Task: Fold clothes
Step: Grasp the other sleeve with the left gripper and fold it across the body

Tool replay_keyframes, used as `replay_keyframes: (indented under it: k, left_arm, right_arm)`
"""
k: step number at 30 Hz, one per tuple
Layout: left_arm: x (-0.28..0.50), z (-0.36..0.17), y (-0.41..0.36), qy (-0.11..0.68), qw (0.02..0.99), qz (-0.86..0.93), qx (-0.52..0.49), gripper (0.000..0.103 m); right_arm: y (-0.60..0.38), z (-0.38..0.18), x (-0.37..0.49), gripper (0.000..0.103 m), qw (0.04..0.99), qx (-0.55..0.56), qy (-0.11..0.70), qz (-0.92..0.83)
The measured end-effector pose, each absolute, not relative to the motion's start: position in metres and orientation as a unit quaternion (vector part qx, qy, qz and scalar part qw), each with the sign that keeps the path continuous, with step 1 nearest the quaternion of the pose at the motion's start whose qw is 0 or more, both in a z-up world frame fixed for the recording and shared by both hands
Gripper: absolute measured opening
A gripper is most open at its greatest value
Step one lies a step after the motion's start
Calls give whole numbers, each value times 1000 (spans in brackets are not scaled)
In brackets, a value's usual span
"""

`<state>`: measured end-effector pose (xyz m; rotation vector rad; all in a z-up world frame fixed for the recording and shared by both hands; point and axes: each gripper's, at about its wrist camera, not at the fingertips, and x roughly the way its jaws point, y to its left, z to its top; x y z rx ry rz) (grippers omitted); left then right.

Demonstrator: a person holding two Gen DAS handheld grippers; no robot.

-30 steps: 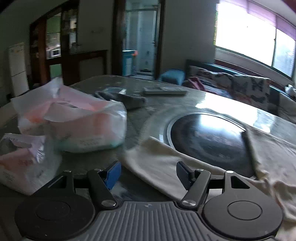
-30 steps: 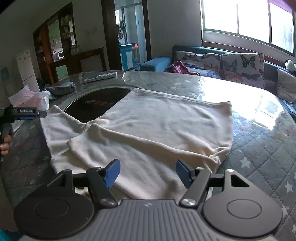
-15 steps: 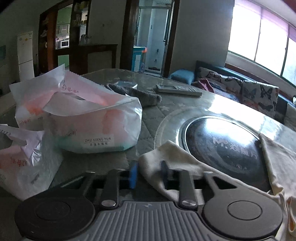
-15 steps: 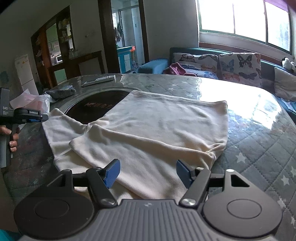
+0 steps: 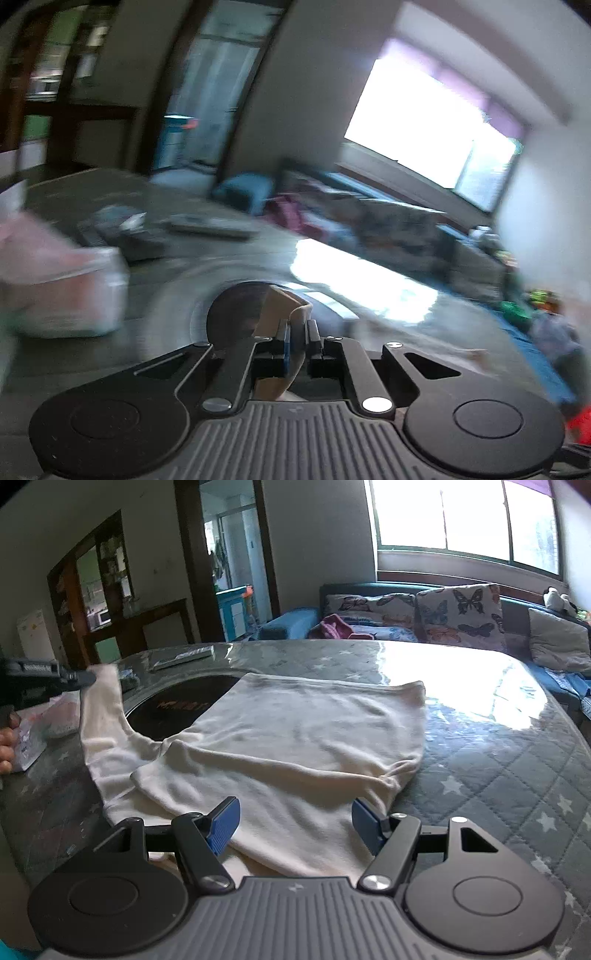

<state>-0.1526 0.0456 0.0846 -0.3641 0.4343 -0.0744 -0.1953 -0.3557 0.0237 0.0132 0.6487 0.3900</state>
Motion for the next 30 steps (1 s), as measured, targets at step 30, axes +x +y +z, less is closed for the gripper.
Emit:
replay_keyframes:
  k: [30]
  left_arm:
    - [-138,46,-149,329,884,-323,-82,36]
  right_arm:
    - [-422,27,-218,68,946,67,296,115]
